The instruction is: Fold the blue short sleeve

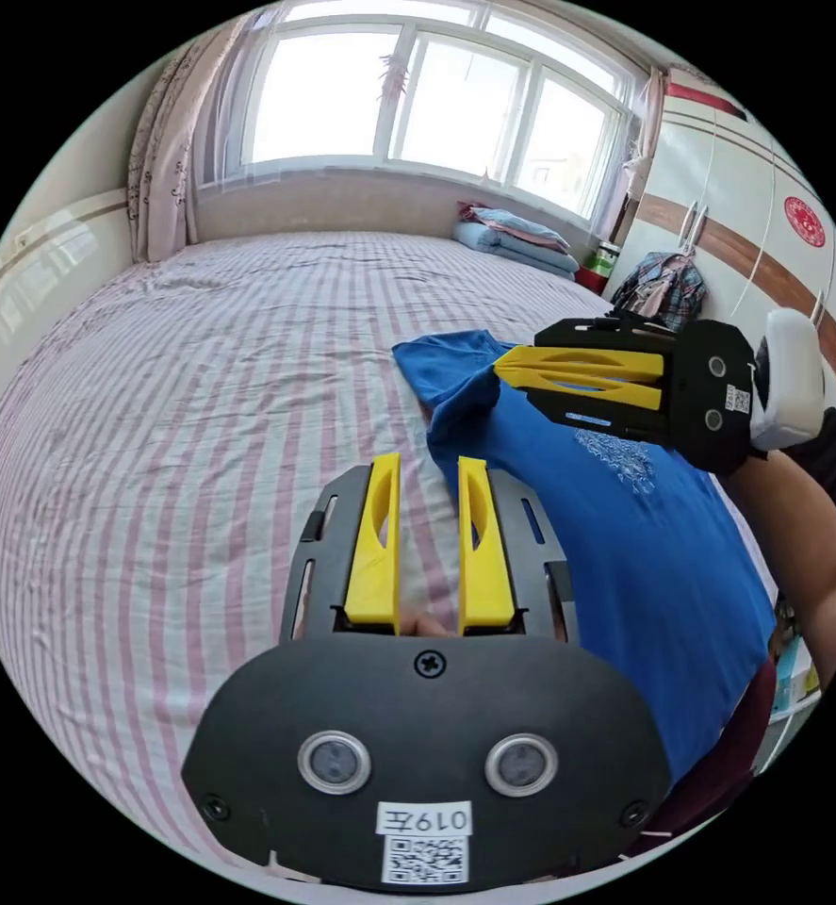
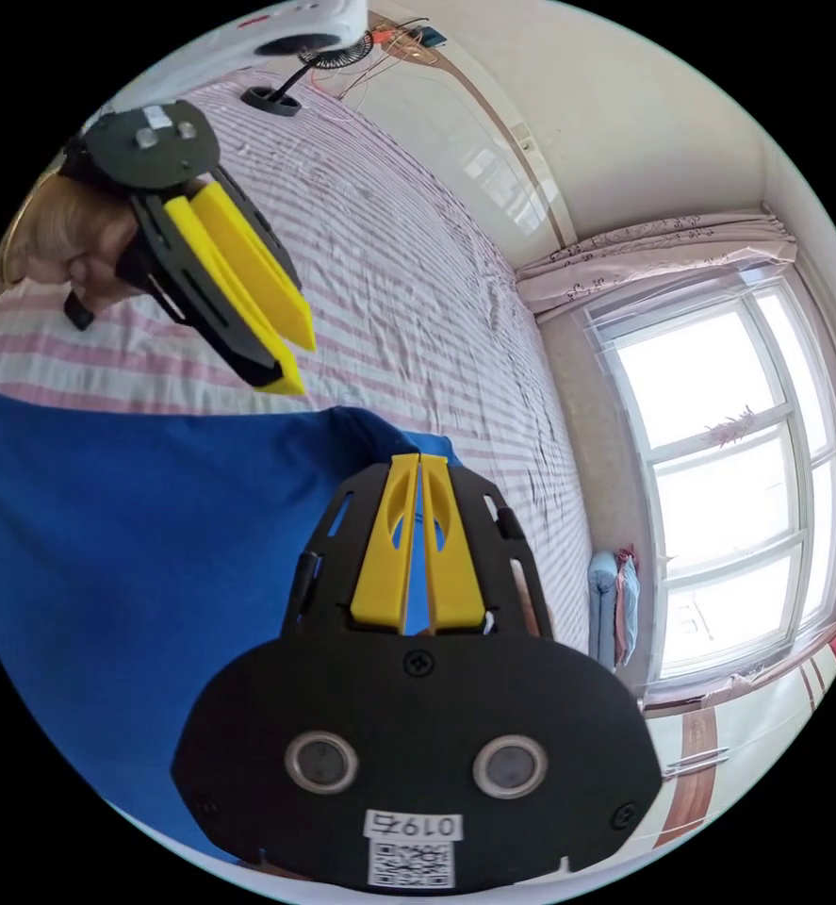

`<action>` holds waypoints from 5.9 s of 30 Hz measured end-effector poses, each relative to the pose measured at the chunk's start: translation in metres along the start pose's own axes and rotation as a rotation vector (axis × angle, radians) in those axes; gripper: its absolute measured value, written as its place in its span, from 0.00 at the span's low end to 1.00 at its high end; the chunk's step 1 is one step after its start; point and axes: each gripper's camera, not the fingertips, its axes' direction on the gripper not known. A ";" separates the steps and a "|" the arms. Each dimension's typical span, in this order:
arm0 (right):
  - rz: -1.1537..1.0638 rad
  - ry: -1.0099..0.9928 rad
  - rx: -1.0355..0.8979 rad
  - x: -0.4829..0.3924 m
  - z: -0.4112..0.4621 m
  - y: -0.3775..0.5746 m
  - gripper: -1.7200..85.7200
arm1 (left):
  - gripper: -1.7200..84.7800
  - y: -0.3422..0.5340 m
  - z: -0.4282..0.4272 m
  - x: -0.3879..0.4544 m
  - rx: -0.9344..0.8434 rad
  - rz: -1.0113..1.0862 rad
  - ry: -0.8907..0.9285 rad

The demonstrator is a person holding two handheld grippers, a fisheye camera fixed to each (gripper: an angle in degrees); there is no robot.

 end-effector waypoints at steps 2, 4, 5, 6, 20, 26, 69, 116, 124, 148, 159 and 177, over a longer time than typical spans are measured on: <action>-0.003 0.000 0.012 0.004 -0.001 0.002 0.01 | 0.11 -0.008 0.036 -0.003 -0.054 0.011 0.058; 0.010 -0.016 0.038 0.010 -0.004 0.003 0.01 | 0.11 -0.013 0.052 -0.004 -0.052 0.015 0.095; 0.013 -0.020 0.045 0.012 -0.005 0.004 0.01 | 0.11 -0.014 0.059 -0.003 -0.040 0.020 0.118; 0.015 -0.020 0.058 0.014 -0.007 0.005 0.01 | 0.11 -0.015 0.061 -0.003 -0.034 0.021 0.123; -0.052 0.001 0.093 0.026 -0.023 0.014 0.01 | 0.03 0.014 0.141 0.030 -0.054 0.041 0.112; -0.317 0.076 0.028 0.003 -0.023 0.024 0.01 | 0.03 0.021 0.172 0.035 -0.097 0.010 0.073; 1.248 -0.862 0.012 0.321 0.073 0.234 0.02 | 0.03 -0.054 0.168 0.049 -0.071 -0.006 0.113; 1.085 -0.385 -0.271 0.061 -0.387 0.336 0.01 | 0.04 -0.169 -0.269 0.146 -0.181 0.113 0.184; 0.915 -0.322 -0.273 -0.042 -0.520 0.389 0.01 | 0.07 -0.083 -0.377 0.139 -0.246 0.086 0.095; 1.353 -0.345 -0.276 -0.136 -0.666 0.551 0.11 | 0.07 0.016 -0.512 -0.047 -0.324 -0.380 0.343; 1.497 -0.448 -0.218 -0.138 -0.685 0.610 0.03 | 0.03 0.058 -0.575 -0.070 -0.265 -0.352 0.408; 1.471 -0.570 -0.246 -0.108 -0.681 0.672 0.08 | 0.09 0.149 -0.604 -0.065 -0.163 -0.284 0.525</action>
